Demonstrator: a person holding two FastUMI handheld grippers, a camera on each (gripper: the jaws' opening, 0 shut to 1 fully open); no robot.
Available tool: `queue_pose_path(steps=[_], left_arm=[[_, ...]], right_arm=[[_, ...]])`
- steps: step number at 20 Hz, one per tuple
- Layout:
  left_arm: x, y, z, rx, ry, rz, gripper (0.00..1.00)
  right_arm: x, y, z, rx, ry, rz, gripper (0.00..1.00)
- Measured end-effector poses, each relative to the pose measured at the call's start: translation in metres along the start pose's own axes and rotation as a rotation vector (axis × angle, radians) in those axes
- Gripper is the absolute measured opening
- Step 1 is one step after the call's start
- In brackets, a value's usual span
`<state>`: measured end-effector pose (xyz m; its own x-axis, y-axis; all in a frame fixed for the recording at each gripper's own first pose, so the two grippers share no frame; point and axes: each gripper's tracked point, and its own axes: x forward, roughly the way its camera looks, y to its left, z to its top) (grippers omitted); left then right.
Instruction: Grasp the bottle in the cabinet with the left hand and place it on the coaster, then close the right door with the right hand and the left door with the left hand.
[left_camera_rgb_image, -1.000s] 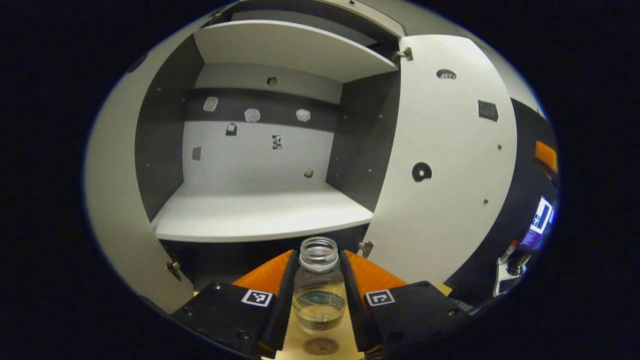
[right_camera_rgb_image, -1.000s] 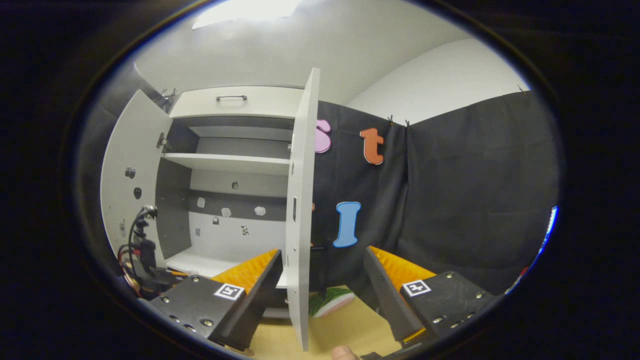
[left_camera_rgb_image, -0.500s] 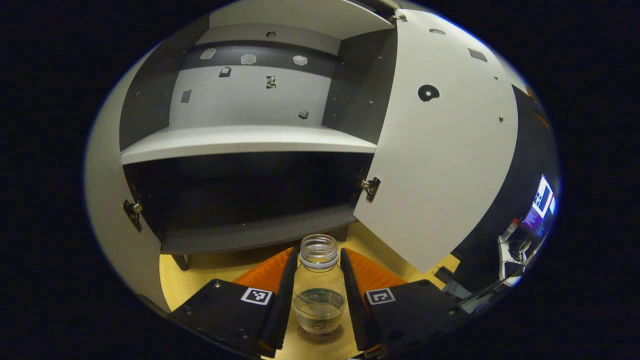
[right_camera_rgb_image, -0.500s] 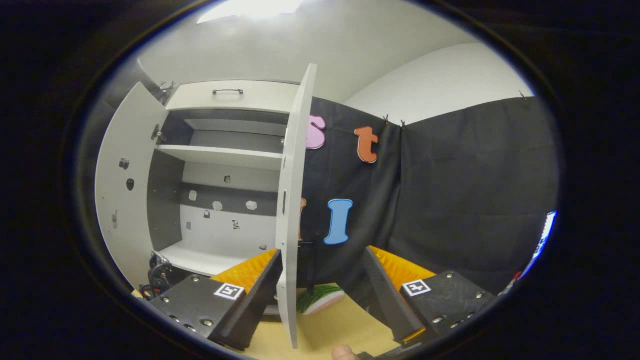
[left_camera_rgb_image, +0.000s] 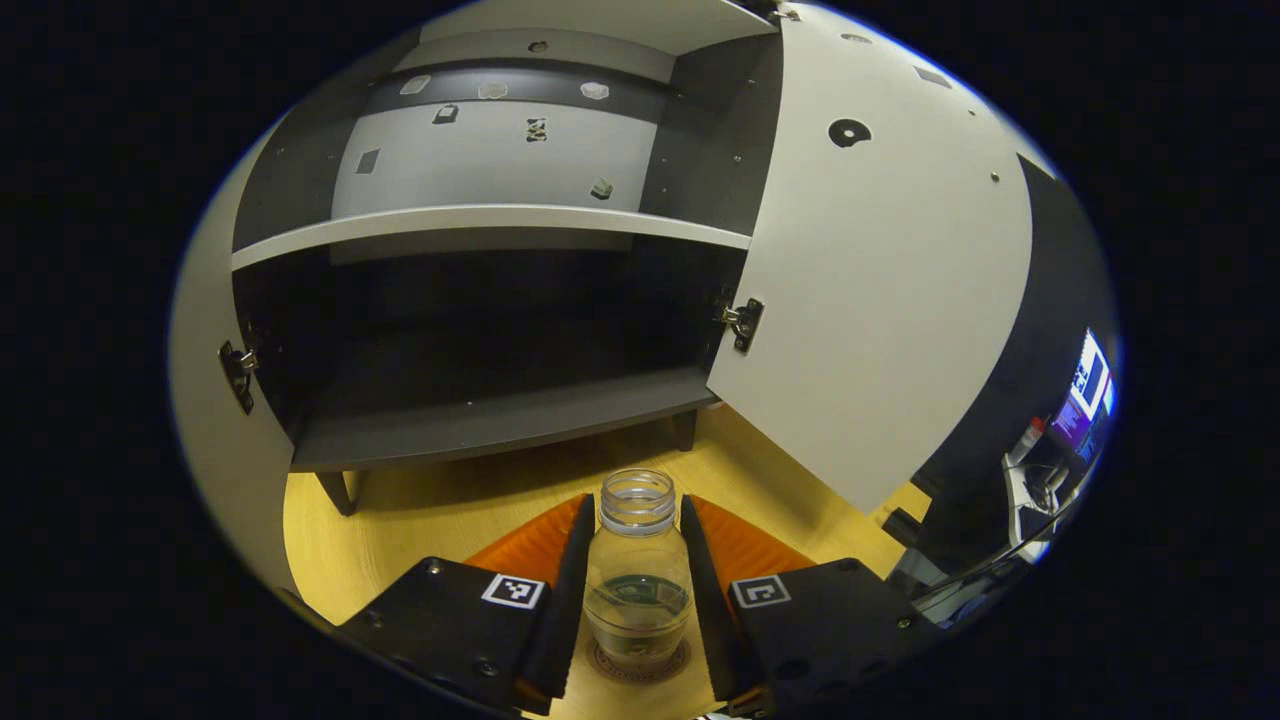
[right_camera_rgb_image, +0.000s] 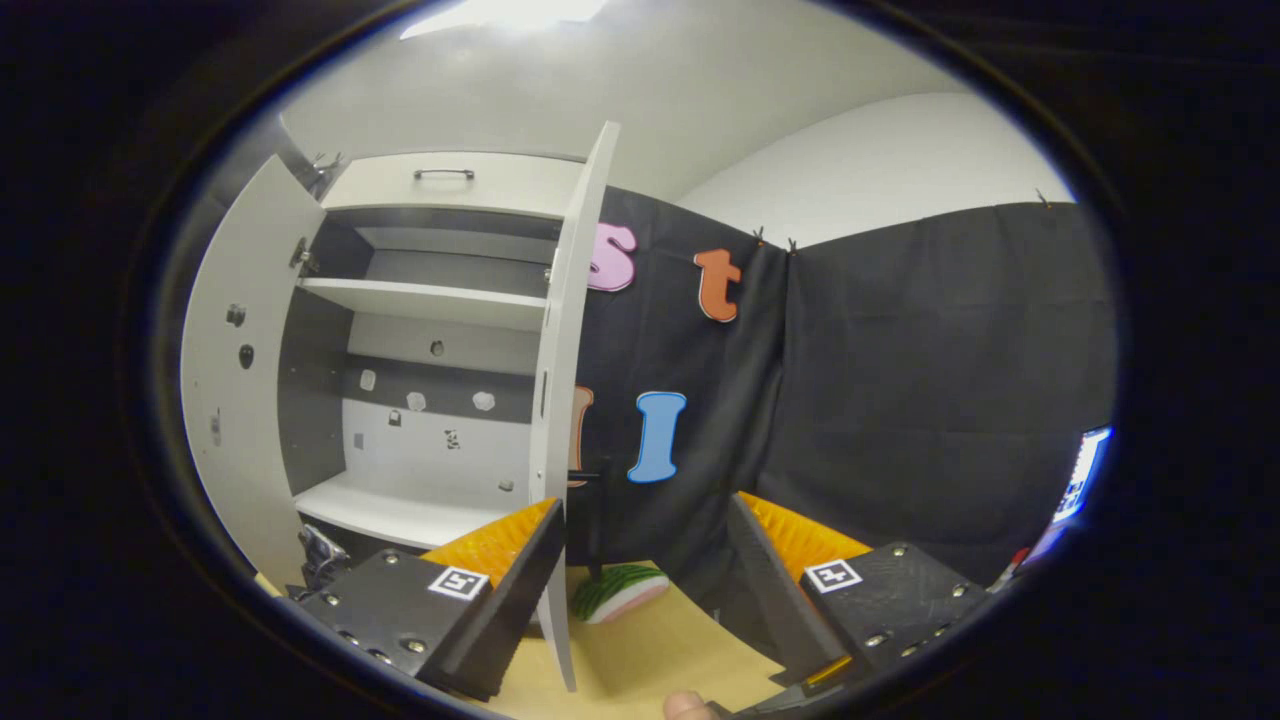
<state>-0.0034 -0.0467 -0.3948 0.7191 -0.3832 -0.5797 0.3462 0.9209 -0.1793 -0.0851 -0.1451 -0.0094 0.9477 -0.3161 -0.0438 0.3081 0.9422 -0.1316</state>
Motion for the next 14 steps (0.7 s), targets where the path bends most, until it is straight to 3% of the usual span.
queue_pose_path(steps=[4, 14], left_arm=[[-0.007, 0.000, -0.009, -0.011, -0.043, 0.024, 0.55], [-0.044, -0.015, -0.031, 0.047, -0.007, 0.015, 0.54]], right_arm=[[-0.001, 0.001, -0.002, -0.003, 0.006, 0.006, 0.99], [0.001, 0.014, -0.007, 0.009, 0.014, 0.050, 0.99]])
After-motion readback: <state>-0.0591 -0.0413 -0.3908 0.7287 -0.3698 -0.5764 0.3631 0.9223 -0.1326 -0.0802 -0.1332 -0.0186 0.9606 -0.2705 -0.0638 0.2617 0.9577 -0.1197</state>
